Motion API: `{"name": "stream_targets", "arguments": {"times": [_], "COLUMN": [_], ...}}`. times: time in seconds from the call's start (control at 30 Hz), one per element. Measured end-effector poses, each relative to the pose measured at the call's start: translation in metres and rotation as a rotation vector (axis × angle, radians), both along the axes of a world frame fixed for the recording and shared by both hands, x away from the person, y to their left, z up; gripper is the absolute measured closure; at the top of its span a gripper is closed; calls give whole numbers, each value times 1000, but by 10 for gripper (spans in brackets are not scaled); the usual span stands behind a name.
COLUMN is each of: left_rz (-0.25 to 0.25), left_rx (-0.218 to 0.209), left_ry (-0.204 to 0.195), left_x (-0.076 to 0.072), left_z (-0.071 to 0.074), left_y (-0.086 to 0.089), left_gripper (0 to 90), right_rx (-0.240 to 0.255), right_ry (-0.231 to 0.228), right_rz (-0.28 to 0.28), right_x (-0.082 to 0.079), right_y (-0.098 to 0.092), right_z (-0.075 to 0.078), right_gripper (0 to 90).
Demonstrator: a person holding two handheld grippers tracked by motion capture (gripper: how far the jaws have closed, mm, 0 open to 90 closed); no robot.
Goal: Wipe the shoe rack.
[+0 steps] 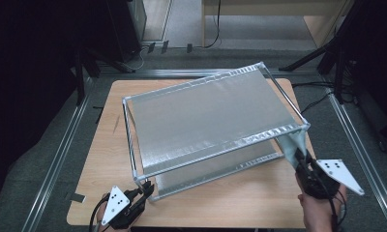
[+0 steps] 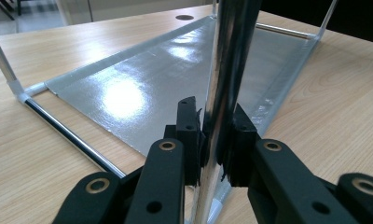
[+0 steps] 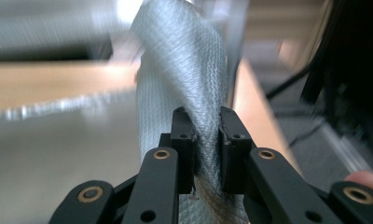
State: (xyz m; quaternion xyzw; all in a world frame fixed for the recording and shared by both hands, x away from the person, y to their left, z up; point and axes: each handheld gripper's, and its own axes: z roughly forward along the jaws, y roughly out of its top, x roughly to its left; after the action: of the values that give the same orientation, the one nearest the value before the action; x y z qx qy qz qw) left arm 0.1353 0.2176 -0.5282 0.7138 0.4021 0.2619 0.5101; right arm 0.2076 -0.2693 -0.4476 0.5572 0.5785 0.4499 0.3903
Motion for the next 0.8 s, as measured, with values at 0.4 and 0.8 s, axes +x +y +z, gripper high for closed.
{"name": "stream_targets", "arguments": {"times": [0.4, 0.8], "left_rz": [4, 5], "left_rx": [-2, -12], "left_ry": [-1, 2], "left_x": [-1, -2], "left_z": [-1, -1], "left_y": [0, -2], "left_gripper": [798, 803], "right_rx": [37, -7], "right_ry": [-250, -126], "right_rz": [6, 67], "right_x": [18, 43], "right_y": [12, 25], "right_z": [71, 42], "right_gripper": [813, 813]}}
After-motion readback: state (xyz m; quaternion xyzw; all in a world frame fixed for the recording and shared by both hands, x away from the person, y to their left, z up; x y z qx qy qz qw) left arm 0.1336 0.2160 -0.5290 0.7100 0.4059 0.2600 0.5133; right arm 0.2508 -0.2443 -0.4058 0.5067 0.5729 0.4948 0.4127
